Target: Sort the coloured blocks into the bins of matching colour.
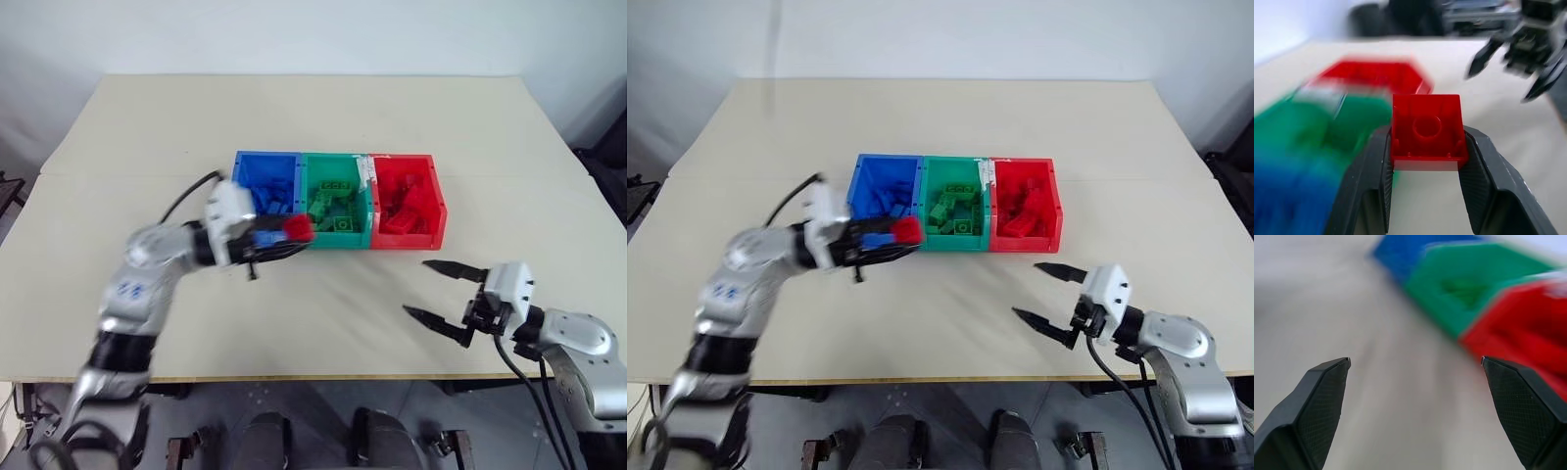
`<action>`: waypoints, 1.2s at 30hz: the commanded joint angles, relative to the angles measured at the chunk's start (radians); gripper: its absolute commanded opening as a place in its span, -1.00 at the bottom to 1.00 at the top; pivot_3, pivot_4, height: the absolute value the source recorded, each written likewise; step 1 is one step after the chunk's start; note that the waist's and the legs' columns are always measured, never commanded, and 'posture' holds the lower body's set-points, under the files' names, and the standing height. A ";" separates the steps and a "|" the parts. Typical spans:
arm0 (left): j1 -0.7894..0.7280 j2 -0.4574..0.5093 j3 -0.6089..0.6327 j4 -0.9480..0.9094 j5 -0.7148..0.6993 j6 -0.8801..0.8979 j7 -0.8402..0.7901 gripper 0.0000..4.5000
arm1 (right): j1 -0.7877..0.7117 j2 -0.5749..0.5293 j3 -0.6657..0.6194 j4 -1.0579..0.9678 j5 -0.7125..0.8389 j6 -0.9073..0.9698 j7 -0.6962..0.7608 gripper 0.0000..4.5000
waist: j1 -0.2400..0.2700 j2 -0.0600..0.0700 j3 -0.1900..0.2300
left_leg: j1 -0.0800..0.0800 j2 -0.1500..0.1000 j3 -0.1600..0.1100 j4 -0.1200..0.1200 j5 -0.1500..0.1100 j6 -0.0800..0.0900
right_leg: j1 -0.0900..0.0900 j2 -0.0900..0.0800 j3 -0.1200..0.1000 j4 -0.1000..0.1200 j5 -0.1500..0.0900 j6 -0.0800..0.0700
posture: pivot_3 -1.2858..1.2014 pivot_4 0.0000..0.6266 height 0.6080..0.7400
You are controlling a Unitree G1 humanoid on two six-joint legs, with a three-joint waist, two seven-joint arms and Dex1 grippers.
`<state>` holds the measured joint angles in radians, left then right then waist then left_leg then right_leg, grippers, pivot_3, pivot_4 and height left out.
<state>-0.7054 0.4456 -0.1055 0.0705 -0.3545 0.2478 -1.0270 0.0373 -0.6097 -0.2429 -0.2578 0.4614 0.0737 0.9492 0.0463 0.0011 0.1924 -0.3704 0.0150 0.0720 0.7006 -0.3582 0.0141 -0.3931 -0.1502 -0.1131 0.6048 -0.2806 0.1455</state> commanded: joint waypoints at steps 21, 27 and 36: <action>-0.610 -0.368 0.013 1.099 0.286 -0.605 0.074 0.83 | 0.246 0.110 -0.044 -0.363 -0.049 0.027 -0.312 1.00 | -0.020 -0.001 0.000 | -0.003 0.000 0.003 -0.004 -0.001 0.004 | -0.001 0.001 0.000 -0.010 0.002 0.004 | 0.03 -0.52 1.00; -0.370 -0.186 0.062 0.793 0.213 -0.544 -0.090 0.97 | 0.087 0.054 0.008 -0.254 -0.023 0.059 -0.241 1.00 | -0.041 0.000 0.000 | -0.001 0.001 0.003 -0.004 -0.001 0.003 | -0.001 0.002 0.002 -0.007 0.001 0.003 | 0.03 -0.52 1.00; 0.162 0.115 0.238 0.099 0.037 -0.244 -0.068 0.97 | -0.050 -0.003 0.083 -0.117 0.011 0.049 -0.053 1.00 | -0.039 0.000 0.000 | -0.002 0.001 -0.001 -0.002 -0.001 0.004 | -0.001 0.001 0.000 -0.007 0.001 0.003 | 0.03 -0.52 1.00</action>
<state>-0.5733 0.5348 0.0850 0.2755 -0.2773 -0.0224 -1.1119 -0.0047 -0.5917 -0.1619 -0.3751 0.4457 0.1354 0.8484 0.0072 0.0006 0.1928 -0.3725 0.0161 0.0704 0.6992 -0.3596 0.0180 -0.3934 -0.1496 -0.1125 0.5981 -0.2793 0.1484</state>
